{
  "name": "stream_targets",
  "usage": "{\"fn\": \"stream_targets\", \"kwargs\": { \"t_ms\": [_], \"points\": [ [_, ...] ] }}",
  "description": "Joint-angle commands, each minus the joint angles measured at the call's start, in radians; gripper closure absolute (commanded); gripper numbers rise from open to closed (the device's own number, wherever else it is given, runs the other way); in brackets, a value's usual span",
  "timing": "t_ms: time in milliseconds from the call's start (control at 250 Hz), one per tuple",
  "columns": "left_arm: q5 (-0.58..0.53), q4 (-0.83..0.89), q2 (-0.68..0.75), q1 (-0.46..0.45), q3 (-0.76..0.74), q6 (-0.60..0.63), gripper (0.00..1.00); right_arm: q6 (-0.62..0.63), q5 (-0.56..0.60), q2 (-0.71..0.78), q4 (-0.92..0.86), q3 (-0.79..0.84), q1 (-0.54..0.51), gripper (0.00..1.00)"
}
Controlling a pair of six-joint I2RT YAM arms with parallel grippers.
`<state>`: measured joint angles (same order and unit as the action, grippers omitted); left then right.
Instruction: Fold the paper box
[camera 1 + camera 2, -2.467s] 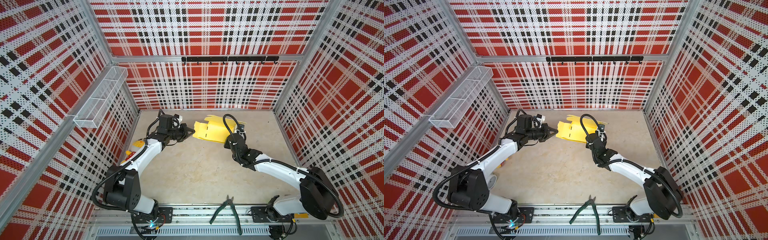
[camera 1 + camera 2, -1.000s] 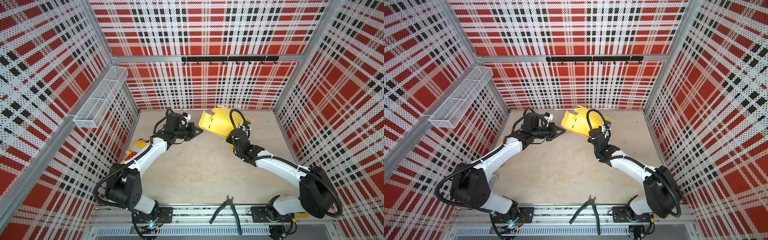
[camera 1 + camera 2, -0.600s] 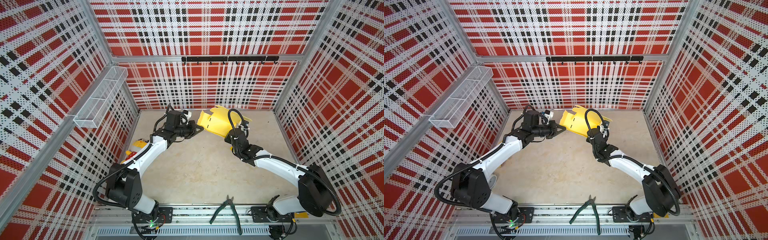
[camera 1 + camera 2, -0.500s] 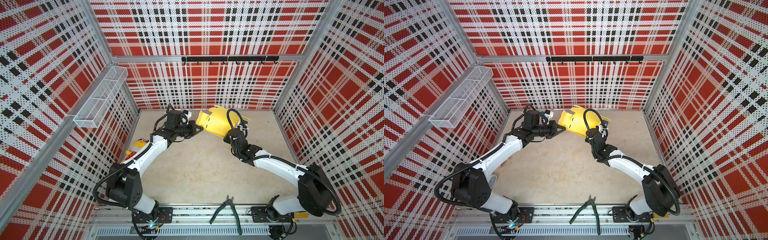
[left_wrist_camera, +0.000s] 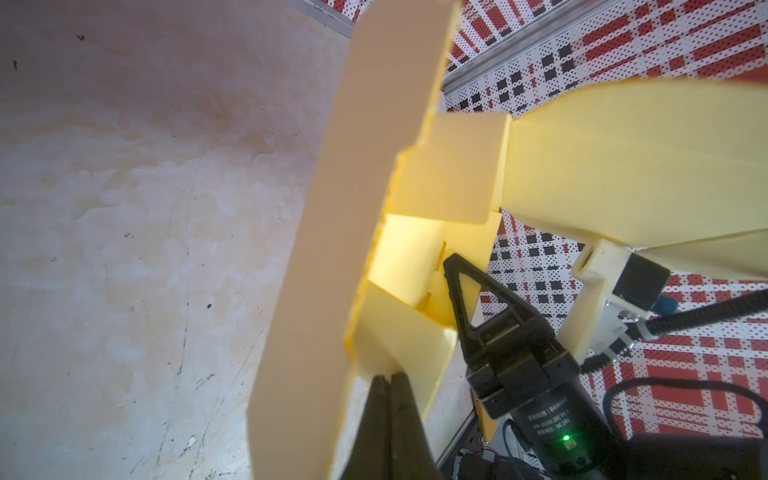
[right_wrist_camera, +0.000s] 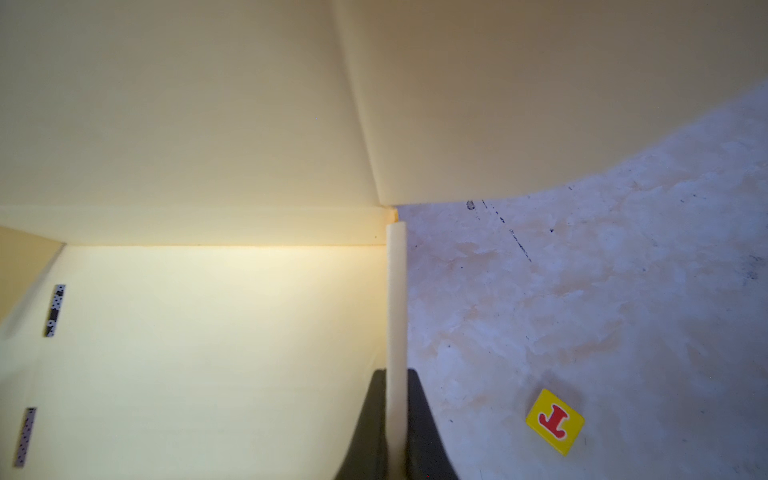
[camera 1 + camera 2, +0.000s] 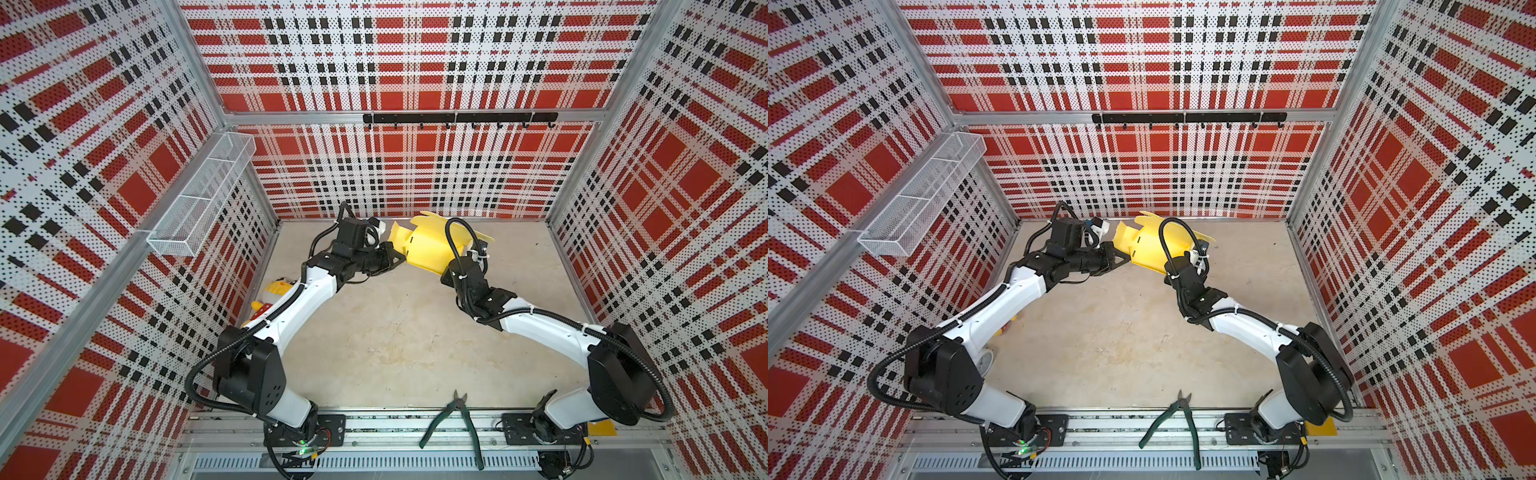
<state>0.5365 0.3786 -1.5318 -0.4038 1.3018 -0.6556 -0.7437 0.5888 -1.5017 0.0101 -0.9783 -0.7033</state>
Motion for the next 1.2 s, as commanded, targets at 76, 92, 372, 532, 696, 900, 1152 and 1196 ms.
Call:
{"fn": "stream_targets", "kwargs": {
  "t_ms": [76, 92, 372, 532, 696, 900, 1152, 1196],
  "points": [
    [-0.039, 0.032, -0.012, -0.018, 0.046, 0.078, 1.00, 0.071, 0.020, -0.029, 0.071, -0.049, -0.040, 1.00],
    [-0.042, 0.036, -0.014, -0.018, 0.047, 0.083, 1.00, 0.073, 0.019, -0.031, 0.072, -0.050, -0.041, 1.00],
    [-0.081, 0.073, -0.022, -0.034, 0.076, 0.150, 1.00, 0.111, -0.003, -0.049, 0.107, -0.054, -0.058, 1.00],
    [-0.086, 0.077, -0.028, -0.039, 0.068, 0.162, 1.00, 0.117, -0.003, -0.040, 0.126, -0.044, -0.065, 1.00],
    [-0.085, 0.079, -0.031, -0.081, 0.062, 0.184, 1.00, 0.117, 0.018, -0.029, 0.106, -0.047, -0.065, 1.00],
    [-0.067, 0.072, -0.042, -0.107, 0.061, 0.180, 1.00, 0.106, 0.051, 0.017, 0.079, -0.015, -0.046, 1.00],
    [0.000, 0.083, -0.012, -0.091, 0.104, 0.191, 0.92, 0.080, 0.087, 0.111, 0.040, 0.089, 0.020, 1.00],
    [0.038, 0.084, -0.004, -0.082, 0.116, 0.189, 0.87, 0.072, 0.091, 0.133, 0.040, 0.114, 0.033, 1.00]
  ]
}}
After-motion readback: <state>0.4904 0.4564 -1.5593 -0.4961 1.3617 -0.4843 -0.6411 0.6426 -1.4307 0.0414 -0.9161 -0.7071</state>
